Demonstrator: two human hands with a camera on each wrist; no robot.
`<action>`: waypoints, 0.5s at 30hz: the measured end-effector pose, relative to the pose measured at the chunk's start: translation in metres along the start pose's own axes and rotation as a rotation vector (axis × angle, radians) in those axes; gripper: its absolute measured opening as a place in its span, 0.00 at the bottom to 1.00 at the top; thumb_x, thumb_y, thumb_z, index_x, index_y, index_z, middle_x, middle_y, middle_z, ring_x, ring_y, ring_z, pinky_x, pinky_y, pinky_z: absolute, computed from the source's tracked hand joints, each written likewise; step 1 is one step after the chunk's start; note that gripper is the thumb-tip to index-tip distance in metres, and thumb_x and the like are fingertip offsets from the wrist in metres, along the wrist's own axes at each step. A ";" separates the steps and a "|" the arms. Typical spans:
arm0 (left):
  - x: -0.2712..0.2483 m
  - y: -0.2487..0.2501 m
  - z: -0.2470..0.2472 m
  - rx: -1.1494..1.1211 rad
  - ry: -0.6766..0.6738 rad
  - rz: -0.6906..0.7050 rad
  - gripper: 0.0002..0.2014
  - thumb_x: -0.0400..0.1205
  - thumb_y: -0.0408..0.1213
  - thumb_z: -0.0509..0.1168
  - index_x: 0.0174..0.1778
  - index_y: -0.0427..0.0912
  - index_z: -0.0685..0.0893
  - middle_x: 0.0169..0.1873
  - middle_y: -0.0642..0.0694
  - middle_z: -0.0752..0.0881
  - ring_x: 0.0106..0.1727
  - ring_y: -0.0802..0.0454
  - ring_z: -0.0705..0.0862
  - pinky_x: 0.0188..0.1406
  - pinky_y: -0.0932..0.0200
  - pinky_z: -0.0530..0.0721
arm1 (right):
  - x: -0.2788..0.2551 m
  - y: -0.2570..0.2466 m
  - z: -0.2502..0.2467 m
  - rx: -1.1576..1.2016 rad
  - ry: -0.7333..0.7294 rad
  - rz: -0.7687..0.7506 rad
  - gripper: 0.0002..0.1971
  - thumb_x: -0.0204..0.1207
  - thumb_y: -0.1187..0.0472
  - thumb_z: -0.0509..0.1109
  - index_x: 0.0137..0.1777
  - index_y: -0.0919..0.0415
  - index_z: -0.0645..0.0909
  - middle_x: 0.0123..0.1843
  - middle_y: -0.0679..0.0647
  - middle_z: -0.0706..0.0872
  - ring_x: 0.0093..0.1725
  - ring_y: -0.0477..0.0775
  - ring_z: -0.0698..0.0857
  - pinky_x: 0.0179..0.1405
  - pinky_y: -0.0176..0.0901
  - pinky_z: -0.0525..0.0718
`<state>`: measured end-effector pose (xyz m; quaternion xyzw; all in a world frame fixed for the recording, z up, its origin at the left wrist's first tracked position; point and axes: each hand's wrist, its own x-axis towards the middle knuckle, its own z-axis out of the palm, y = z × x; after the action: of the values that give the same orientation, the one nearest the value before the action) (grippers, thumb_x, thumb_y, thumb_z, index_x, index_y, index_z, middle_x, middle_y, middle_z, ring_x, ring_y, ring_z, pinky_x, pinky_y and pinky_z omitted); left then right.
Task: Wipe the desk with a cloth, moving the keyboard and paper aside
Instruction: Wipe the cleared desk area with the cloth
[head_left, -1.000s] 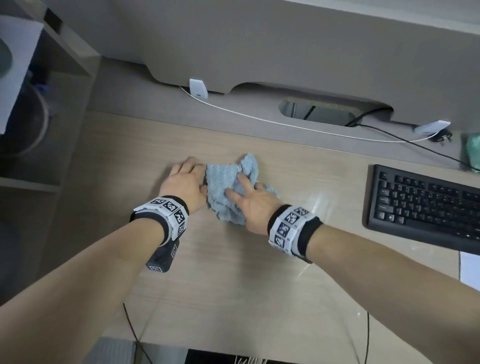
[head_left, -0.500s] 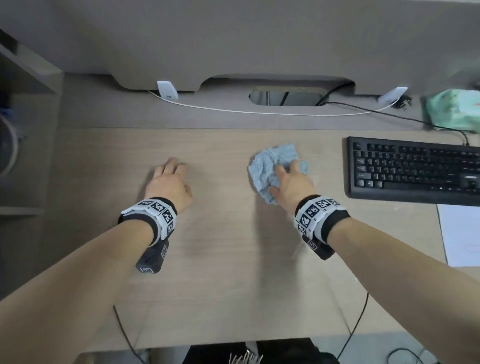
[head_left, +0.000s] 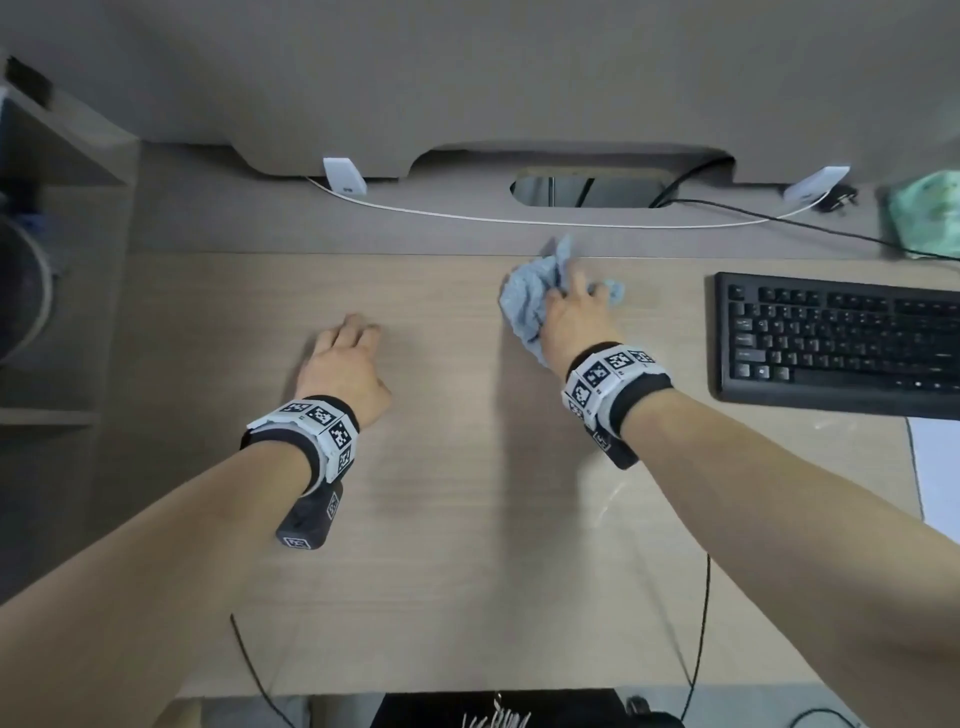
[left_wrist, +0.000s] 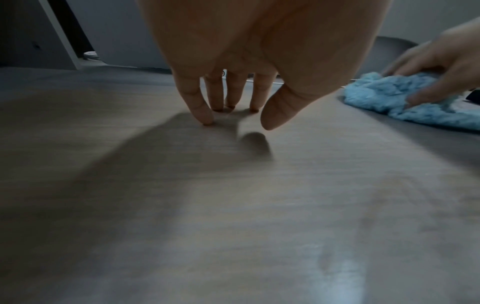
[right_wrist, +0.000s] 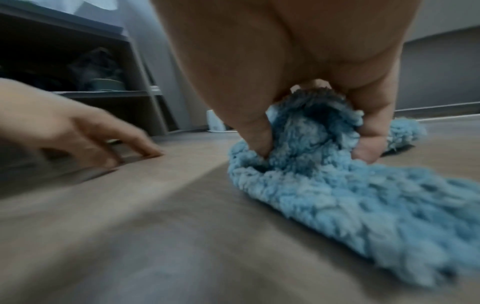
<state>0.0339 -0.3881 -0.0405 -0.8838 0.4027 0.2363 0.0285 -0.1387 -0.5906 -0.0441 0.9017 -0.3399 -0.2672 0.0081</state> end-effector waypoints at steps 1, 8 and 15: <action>0.000 -0.001 0.000 -0.005 0.000 -0.001 0.35 0.72 0.30 0.61 0.78 0.49 0.67 0.83 0.49 0.61 0.78 0.41 0.63 0.72 0.49 0.73 | -0.001 -0.018 -0.002 0.003 0.027 -0.089 0.25 0.77 0.55 0.67 0.73 0.63 0.74 0.77 0.60 0.70 0.78 0.66 0.62 0.71 0.62 0.72; -0.001 -0.001 -0.005 -0.085 -0.009 -0.004 0.37 0.70 0.28 0.61 0.79 0.51 0.68 0.82 0.52 0.61 0.78 0.44 0.63 0.74 0.54 0.70 | -0.024 -0.022 0.010 0.218 0.031 -0.352 0.42 0.71 0.55 0.77 0.83 0.48 0.60 0.75 0.59 0.69 0.67 0.70 0.72 0.48 0.60 0.87; -0.013 -0.038 -0.009 -0.265 0.104 -0.121 0.33 0.73 0.25 0.60 0.78 0.43 0.72 0.79 0.43 0.70 0.77 0.40 0.67 0.79 0.54 0.63 | 0.048 -0.017 -0.045 0.312 -0.026 0.019 0.31 0.75 0.63 0.70 0.78 0.54 0.68 0.78 0.63 0.62 0.71 0.72 0.72 0.63 0.66 0.80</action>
<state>0.0584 -0.3556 -0.0320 -0.9137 0.3148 0.2390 -0.0949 -0.0762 -0.6144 -0.0321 0.8853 -0.3857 -0.2226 -0.1339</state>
